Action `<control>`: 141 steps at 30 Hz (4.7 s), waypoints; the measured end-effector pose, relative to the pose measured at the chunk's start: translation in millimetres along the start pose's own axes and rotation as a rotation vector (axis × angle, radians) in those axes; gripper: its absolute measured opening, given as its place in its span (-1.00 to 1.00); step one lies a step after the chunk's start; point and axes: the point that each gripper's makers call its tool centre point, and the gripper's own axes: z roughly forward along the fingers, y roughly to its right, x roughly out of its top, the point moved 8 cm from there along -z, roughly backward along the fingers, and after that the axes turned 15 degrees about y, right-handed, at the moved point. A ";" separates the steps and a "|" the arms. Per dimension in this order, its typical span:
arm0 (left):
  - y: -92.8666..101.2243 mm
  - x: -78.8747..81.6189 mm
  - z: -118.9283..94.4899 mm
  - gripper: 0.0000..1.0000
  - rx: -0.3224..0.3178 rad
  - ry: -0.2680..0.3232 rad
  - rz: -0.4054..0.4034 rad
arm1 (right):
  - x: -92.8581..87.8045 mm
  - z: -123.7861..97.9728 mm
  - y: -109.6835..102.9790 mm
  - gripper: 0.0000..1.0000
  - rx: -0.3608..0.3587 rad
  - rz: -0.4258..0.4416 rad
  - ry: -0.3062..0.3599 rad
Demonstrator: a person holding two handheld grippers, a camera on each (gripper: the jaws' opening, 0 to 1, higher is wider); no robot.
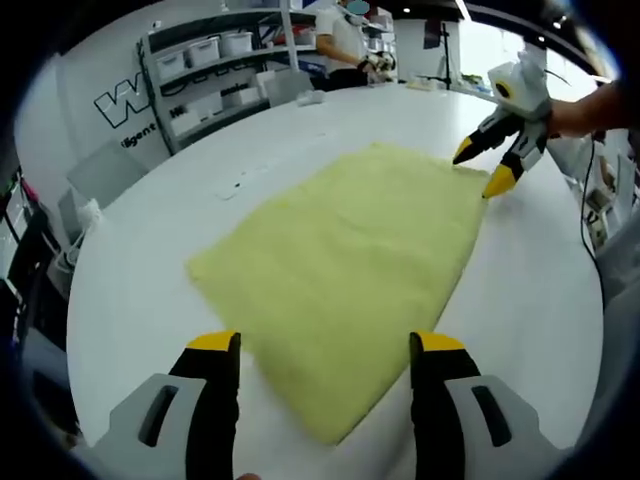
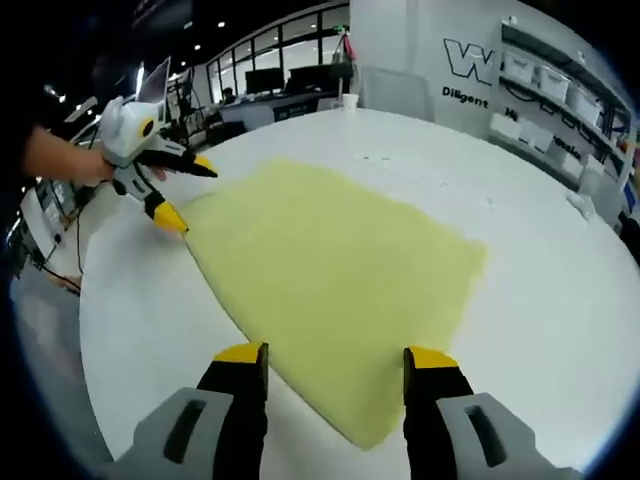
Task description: Fold the garment on the visible template until the final outline fits inside the template.
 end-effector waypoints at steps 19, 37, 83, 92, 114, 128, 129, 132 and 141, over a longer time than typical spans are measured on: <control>9.0 -33.7 -27.4 -0.17 -0.104 -0.041 0.022 | -33.1 -28.0 12.7 -0.61 -0.023 -0.099 -0.107; -1.5 -31.9 -32.4 -0.83 -0.052 -0.045 0.135 | -29.6 -37.1 19.7 -1.00 -0.048 -0.198 -0.131; 24.5 -16.9 -2.5 -0.48 -0.104 -0.021 0.261 | -14.7 -2.6 -2.3 -0.83 0.008 -0.313 -0.117; 18.8 -13.3 -1.1 -0.45 -0.098 -0.036 0.263 | -11.4 4.7 1.2 -0.83 -0.022 -0.336 -0.113; 17.7 -8.8 -28.2 0.13 -0.002 -0.041 0.163 | -6.1 -15.4 -16.5 0.03 -0.009 -0.225 -0.007; 22.7 -6.5 -64.3 0.35 0.093 -0.013 0.063 | -2.7 -40.0 -25.8 0.53 -0.017 -0.176 0.039; 22.6 -5.5 -65.0 0.39 0.096 -0.006 0.060 | -2.1 -41.6 -26.4 0.54 -0.018 -0.172 0.042; 25.5 -2.5 -70.3 0.47 0.109 0.008 0.040 | 0.2 -48.2 -29.8 0.60 -0.022 -0.169 0.059; 38.7 1.0 -84.5 0.78 0.142 0.036 0.000 | 3.8 -65.1 -42.6 0.72 -0.024 -0.174 0.109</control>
